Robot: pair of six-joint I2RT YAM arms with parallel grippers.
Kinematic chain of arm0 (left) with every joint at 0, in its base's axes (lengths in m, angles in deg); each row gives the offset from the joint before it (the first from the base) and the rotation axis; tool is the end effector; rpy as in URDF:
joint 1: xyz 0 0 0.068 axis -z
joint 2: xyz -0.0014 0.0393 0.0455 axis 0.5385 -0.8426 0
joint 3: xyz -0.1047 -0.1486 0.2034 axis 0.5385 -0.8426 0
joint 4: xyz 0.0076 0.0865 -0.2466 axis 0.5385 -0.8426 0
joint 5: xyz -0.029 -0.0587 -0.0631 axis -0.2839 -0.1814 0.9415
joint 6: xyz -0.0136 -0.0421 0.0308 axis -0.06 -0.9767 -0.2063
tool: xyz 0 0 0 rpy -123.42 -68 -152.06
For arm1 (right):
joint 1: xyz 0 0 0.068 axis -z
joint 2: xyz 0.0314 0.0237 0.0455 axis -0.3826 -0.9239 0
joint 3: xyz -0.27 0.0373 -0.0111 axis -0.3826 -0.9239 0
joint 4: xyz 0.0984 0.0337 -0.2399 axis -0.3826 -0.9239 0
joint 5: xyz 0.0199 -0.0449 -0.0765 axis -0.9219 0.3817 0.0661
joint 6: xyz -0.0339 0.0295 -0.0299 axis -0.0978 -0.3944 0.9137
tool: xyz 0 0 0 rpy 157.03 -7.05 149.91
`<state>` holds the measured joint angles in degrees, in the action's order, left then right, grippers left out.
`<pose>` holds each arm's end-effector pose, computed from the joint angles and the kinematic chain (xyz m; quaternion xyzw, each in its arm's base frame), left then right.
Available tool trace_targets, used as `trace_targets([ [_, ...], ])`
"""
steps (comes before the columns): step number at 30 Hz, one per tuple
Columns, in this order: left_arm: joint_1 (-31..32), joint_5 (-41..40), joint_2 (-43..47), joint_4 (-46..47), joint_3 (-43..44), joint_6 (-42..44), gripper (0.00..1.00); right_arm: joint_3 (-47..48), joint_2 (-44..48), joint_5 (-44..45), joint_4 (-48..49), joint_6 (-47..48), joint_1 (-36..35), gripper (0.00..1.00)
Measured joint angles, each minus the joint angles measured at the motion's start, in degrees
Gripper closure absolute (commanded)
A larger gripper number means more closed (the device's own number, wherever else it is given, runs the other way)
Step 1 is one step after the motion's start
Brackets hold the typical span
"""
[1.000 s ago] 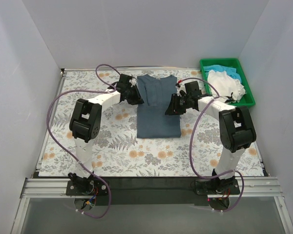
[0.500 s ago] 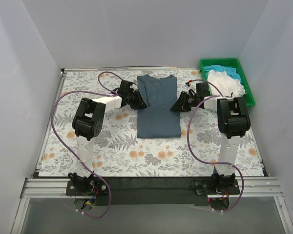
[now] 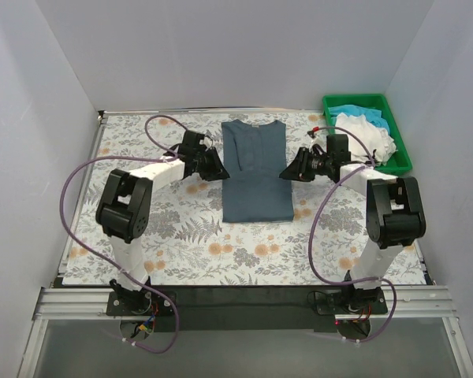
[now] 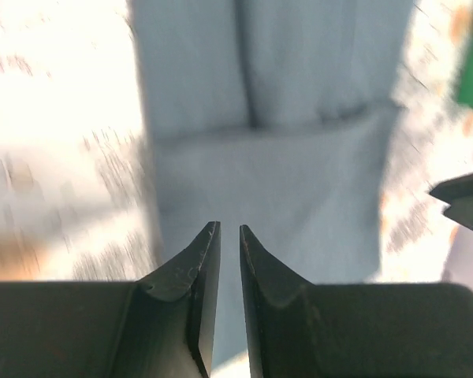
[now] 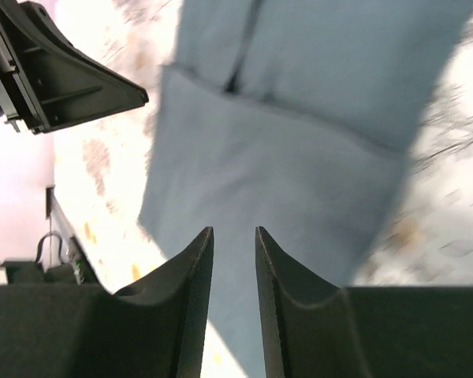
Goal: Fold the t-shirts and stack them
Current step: Fold the tshirt
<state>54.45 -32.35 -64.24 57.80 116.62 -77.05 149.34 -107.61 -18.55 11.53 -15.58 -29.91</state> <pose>0.3914 -0.1702 0.1624 -0.3555 0.8570 -0.3583 0.1038 0.3771 0.0732 0.1759 -0.0284 0.8601 0.4202 0.2879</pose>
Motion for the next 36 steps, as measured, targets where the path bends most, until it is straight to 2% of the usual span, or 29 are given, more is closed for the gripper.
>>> trace_targets([
  [5,2.25,2.73,11.89,-1.14,-7.78,-0.39,0.82,-8.37,8.90,-2.64,1.73,-1.20,-3.34,0.73],
  [8,5.70,4.11,14.97,-1.03,-11.87,-0.22,0.82,-13.64,10.80,-4.26,2.67,-1.62,-5.62,0.78],
  [12,9.33,4.76,14.10,-1.77,-15.93,0.31,0.86,-17.44,10.84,-4.87,3.02,-1.64,-5.73,0.86],
  [19,8.83,3.54,10.01,-1.95,-18.47,-0.72,0.92,-21.24,9.27,-5.33,7.17,1.40,-4.31,0.98],
  [24,8.07,3.80,10.38,0.66,-20.59,-2.99,0.96,-27.19,5.16,-7.82,11.76,1.64,0.31,0.99],
  [30,6.25,6.08,11.82,5.57,-24.90,-5.40,0.96,-29.75,5.09,-10.60,15.72,1.55,3.30,0.99],
  [36,5.60,6.82,12.57,6.08,-25.97,-5.68,0.92,-31.30,9.75,-9.99,15.52,1.46,3.45,0.99],
])
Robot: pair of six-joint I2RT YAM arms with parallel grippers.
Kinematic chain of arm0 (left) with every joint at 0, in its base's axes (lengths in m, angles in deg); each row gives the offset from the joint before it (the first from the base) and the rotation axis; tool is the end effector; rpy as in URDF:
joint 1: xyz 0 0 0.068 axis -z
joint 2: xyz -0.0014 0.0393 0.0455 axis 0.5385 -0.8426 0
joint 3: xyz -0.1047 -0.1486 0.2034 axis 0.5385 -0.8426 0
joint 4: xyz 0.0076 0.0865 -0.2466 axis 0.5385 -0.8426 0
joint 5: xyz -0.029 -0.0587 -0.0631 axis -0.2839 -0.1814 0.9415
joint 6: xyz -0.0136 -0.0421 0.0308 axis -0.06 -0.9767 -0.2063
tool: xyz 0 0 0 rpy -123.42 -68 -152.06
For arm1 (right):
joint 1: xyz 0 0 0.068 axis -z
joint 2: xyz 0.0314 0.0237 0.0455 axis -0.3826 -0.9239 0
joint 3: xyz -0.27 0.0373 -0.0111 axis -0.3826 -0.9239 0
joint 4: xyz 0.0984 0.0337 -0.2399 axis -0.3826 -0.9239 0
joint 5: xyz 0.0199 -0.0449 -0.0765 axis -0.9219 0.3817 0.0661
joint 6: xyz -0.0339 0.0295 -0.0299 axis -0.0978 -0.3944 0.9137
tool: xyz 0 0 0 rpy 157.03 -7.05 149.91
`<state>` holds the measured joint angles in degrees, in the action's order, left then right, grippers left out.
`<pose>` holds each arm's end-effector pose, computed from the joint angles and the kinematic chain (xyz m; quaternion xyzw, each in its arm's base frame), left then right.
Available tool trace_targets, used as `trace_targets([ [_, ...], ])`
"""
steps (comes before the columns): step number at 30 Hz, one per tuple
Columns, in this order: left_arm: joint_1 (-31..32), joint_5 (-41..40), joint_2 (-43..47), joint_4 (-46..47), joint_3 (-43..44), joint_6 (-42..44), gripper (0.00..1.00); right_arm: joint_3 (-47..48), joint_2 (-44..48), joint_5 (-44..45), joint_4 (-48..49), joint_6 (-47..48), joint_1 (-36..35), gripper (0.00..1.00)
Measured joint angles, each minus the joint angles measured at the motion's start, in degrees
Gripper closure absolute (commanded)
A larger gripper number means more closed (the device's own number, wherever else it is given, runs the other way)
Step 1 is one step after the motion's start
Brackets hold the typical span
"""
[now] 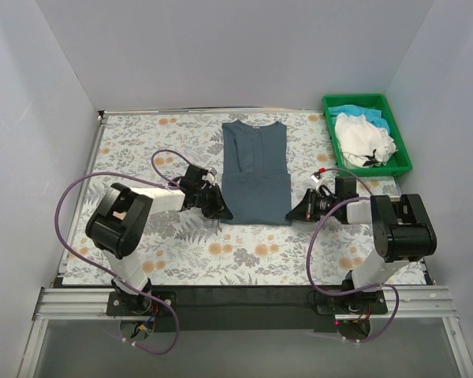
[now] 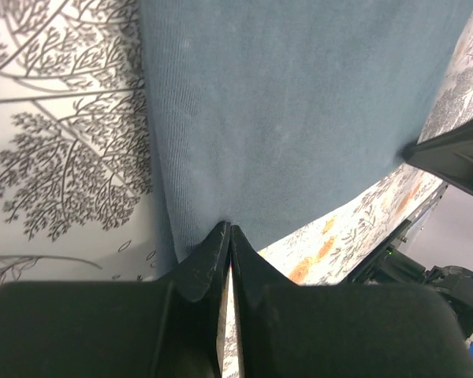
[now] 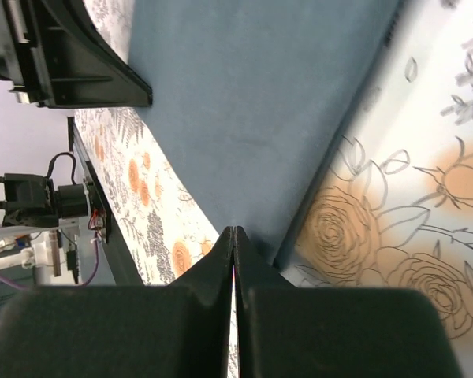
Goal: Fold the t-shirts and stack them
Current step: Fold the tshirt
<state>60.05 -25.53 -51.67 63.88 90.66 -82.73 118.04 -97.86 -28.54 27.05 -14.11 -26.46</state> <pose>0.2841 -0.1657 0.1241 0.3544 -0.8665 0.3511 0.0171 0.2643 0.0465 0.1084 -0.0276 0.8495 0.4738 0.2305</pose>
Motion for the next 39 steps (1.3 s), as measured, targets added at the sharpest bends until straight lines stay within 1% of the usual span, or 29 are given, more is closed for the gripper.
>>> trace_targets([
  [6,-0.09,-1.81,2.29,-4.28,0.07,1.20,0.88,0.07,5.73,1.38,-1.20,-0.90,-1.31,0.99],
  [9,-0.09,-4.04,4.55,-8.09,0.31,2.43,0.82,2.45,8.11,5.60,-7.39,-0.11,-4.11,0.97],
  [10,-0.07,-4.90,5.46,-9.40,0.46,2.80,0.80,3.91,8.90,8.02,-10.14,0.39,-5.42,0.91],
  [11,0.04,-5.95,6.47,-10.71,0.74,3.13,0.75,5.62,9.70,10.82,-13.05,0.63,-6.86,0.86],
  [12,0.22,-7.39,7.45,-12.04,1.18,3.52,0.71,7.32,10.71,13.84,-15.61,0.94,-8.46,0.81],
  [13,0.44,-8.92,8.37,-13.16,1.68,3.74,0.67,8.70,11.72,17.00,-17.77,1.07,-9.97,0.73],
  [14,0.79,-10.82,9.16,-14.27,2.25,3.93,0.58,9.97,12.74,20.20,-19.96,0.96,-11.37,0.70],
  [15,1.25,-12.92,9.79,-15.45,2.95,4.20,0.53,10.91,13.46,22.58,-21.68,0.85,-12.50,0.64],
  [16,1.75,-14.86,10.23,-16.39,3.56,4.33,0.48,12.00,14.14,25.55,-23.67,0.39,-14.08,0.63],
  [17,2.23,-16.81,10.47,-17.18,4.04,4.35,0.38,13.03,14.49,28.50,-25.53,-0.09,-15.39,0.61],
  [18,2.62,-18.32,10.51,-17.90,4.44,4.44,0.36,14.10,14.49,31.01,-27.58,-0.46,-16.68,0.60],
  [19,2.95,-19.58,10.49,-18.62,4.72,4.31,0.33,14.97,14.25,33.51,-29.42,-1.18,-18.05,0.54],
  [21,3.69,-21.66,10.47,-20.17,5.01,4.26,0.28,16.31,13.49,37.77,-32.85,-2.86,-20.15,0.49],
  [23,4.46,-23.47,9.99,-21.79,5.81,4.31,0.28,17.03,12.44,41.40,-36.06,-4.61,-21.99,0.50],
  [27,5.79,-25.68,6.99,-23.28,8.85,4.55,0.33,18.32,10.27,45.86,-41.18,-7.13,-23.28,0.56],
  [28,6.08,-25.92,6.27,-23.47,9.40,4.55,0.36,18.75,9.73,46.64,-42.21,-7.52,-23.32,0.57],
  [30,6.75,-26.43,4.94,-23.78,10.19,4.68,0.37,19.50,8.85,47.65,-43.45,-8.20,-23.43,0.59],
  [37,8.55,-27.28,2.16,-25.03,11.91,5.25,0.37,21.33,6.08,49.00,-45.48,-9.62,-24.33,0.59],
  [39,8.85,-27.45,1.75,-25.20,12.33,5.42,0.39,21.33,5.62,49.40,-46.10,-9.92,-24.70,0.59],
])
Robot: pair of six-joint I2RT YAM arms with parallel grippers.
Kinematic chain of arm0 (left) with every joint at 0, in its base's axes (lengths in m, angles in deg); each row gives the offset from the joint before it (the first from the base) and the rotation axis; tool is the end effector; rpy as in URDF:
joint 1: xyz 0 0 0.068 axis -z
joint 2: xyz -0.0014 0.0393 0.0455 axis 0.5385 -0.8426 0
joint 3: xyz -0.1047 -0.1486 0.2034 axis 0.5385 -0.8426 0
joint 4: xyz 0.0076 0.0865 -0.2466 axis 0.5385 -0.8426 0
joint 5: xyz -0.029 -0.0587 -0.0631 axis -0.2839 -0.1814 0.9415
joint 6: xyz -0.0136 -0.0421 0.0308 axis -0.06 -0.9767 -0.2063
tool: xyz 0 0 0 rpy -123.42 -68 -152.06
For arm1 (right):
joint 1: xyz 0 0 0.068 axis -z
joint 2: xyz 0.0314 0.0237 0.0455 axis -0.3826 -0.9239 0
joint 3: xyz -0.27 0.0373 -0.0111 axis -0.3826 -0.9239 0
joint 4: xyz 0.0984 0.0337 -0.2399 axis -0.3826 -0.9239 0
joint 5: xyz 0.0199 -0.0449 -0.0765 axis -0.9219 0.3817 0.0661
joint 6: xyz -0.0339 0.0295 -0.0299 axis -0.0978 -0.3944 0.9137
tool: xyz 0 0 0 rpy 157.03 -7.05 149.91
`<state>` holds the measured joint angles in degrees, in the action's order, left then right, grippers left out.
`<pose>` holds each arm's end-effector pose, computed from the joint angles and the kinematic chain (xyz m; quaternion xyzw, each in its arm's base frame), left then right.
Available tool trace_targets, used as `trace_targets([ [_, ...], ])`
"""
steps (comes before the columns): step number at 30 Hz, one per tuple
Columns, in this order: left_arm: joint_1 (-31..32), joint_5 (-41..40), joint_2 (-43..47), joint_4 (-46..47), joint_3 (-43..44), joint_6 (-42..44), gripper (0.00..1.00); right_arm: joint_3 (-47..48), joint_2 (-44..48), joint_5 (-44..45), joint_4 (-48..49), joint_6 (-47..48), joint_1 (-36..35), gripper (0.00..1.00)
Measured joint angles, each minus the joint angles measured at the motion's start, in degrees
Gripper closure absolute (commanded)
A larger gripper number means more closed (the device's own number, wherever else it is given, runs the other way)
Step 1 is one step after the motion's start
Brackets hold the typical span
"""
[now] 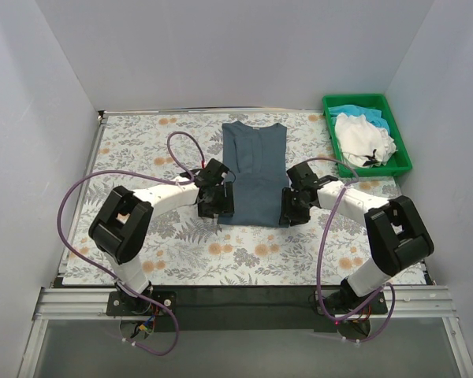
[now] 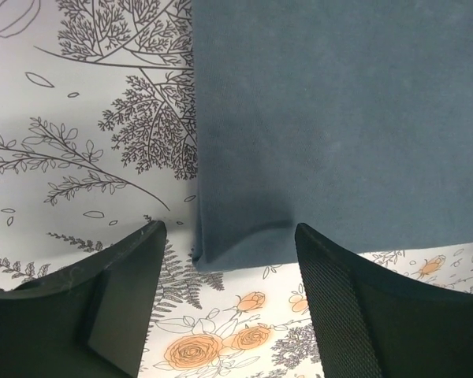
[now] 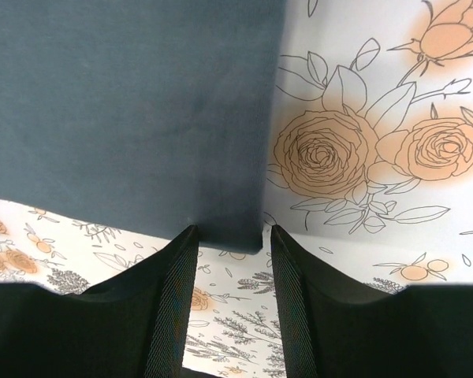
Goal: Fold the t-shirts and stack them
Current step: Fold the tshirt
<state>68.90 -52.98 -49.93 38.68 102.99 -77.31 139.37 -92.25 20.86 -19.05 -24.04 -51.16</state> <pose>0.2713 -0.1989 0.1653 -0.3223 0.9282 -0.1494 0.1108 0.2564 0.1421 0.1715 0.0256 0.9770 0.1274 0.1690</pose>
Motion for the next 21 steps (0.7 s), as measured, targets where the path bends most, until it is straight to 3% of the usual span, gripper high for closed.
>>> trace_targets([
  [21,2.54,-4.26,-2.38,-1.25,2.38,0.09,0.46,1.90,-2.95,5.73,-2.54,-0.92,-2.97,0.65],
])
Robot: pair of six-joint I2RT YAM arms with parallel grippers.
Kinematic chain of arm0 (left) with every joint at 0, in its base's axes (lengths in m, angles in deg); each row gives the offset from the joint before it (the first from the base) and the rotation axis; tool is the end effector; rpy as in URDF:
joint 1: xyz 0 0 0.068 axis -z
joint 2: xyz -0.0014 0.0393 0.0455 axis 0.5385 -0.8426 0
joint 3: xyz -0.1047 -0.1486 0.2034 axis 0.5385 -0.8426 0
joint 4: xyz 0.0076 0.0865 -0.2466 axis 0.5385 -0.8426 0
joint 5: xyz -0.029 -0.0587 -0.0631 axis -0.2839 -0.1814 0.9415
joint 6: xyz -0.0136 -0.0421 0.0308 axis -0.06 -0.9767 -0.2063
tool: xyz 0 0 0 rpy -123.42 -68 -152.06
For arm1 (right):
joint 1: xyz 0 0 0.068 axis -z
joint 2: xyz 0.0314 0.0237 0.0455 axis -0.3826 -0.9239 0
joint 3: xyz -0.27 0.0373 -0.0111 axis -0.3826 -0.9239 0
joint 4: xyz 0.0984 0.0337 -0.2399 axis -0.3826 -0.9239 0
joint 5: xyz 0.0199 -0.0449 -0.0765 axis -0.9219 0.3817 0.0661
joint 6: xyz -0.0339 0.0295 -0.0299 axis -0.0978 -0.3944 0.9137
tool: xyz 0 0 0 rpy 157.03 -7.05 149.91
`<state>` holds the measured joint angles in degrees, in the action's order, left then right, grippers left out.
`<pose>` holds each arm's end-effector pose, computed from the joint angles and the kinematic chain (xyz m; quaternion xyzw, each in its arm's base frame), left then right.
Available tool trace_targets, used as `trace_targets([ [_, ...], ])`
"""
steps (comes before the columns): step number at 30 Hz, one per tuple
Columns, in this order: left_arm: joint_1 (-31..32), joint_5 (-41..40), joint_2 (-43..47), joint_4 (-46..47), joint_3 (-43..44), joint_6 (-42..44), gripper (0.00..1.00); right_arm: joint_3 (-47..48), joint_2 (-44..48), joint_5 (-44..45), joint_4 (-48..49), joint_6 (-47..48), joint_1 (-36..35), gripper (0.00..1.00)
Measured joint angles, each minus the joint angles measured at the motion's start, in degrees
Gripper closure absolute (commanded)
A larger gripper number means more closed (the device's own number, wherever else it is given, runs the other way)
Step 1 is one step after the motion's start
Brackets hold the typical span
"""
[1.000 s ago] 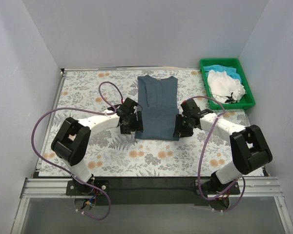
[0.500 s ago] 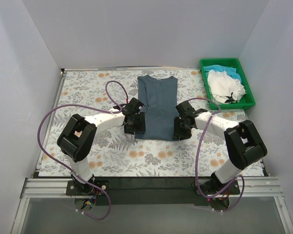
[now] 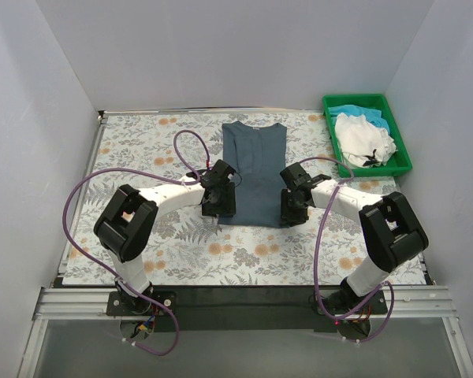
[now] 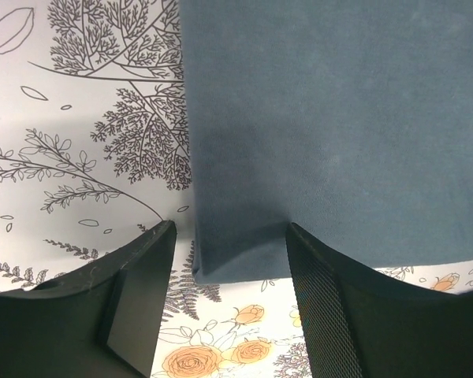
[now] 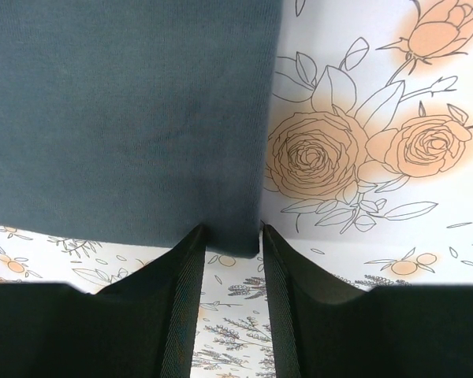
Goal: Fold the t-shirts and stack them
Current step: Fold the tshirt
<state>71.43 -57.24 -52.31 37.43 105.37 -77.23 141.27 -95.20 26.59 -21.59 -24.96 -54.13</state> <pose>0.2705 -0.2139 0.1624 -0.3075 0.9343 -0.1225 0.1321 0.2550 0.1549 0.1644 0.0179 0.9833 0.0752 0.1649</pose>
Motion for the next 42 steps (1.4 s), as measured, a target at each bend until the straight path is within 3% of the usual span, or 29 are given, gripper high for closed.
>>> trace_targets([
  [12,0.96,-1.42,0.02,-2.01,0.00,0.48,0.52,0.33,-0.28,0.22,-0.26,0.15,-0.15,0.67],
  [16,2.16,-2.62,-0.44,-3.30,0.42,0.94,0.61,0.39,-0.37,0.24,-0.28,0.15,-0.26,0.67],
  [28,2.75,-3.19,-3.10,-6.49,3.19,2.03,0.63,0.70,-0.76,0.17,-0.33,0.39,-0.37,0.71],
  [32,3.15,-2.58,-3.74,-6.29,3.41,1.92,0.78,0.98,-1.14,-0.11,-0.22,0.50,-0.63,0.78],
  [33,3.26,-2.32,-3.89,-6.08,3.45,1.92,0.88,1.05,-1.25,-0.26,-0.13,0.50,-0.70,0.80],
  [35,3.34,-1.25,-4.02,-5.51,3.50,1.73,0.99,1.09,-1.38,-0.57,0.07,0.55,-0.76,0.86],
  [38,3.39,-0.94,-4.04,-5.42,3.48,1.81,1.00,1.09,-1.38,-0.87,0.35,1.05,-0.87,0.97],
  [42,3.39,-0.96,-3.87,-5.64,3.48,1.81,1.00,1.07,-1.22,-1.18,0.35,2.27,-0.87,0.99],
])
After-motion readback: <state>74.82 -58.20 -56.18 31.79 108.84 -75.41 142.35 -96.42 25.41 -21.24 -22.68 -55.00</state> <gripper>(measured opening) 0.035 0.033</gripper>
